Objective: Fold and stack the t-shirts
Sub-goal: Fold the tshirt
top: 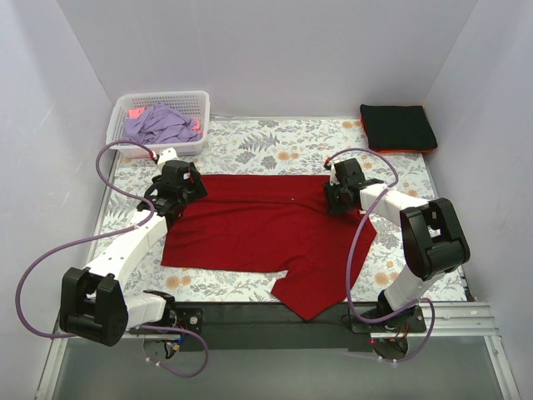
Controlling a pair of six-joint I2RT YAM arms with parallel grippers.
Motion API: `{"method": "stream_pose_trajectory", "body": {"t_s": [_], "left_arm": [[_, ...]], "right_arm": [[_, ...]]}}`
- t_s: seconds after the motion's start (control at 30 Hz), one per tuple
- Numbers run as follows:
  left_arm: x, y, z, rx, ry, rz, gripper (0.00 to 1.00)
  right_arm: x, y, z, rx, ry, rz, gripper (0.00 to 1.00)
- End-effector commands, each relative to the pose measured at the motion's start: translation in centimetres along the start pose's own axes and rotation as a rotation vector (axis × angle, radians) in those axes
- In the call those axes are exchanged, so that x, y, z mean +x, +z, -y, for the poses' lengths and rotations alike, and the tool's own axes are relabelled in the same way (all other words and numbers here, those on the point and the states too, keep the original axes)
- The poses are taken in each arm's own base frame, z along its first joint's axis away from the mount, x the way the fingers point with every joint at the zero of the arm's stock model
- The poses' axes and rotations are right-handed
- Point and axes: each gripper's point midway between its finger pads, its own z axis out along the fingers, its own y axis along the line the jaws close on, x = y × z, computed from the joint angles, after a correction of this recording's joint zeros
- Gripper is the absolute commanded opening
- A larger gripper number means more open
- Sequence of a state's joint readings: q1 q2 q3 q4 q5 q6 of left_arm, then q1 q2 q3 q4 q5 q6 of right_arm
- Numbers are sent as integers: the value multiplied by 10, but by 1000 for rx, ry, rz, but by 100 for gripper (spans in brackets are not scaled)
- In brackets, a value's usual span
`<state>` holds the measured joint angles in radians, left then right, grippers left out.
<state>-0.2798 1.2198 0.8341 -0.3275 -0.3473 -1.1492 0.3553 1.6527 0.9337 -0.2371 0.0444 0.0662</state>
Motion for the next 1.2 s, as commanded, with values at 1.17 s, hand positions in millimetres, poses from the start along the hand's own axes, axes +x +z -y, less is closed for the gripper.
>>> {"method": "stream_pose_trajectory", "body": {"t_s": [1.17], "left_arm": [[-4, 2, 4, 13, 12, 8, 66]], "right_arm": [[-124, 7, 8, 47, -85, 115, 1]]}}
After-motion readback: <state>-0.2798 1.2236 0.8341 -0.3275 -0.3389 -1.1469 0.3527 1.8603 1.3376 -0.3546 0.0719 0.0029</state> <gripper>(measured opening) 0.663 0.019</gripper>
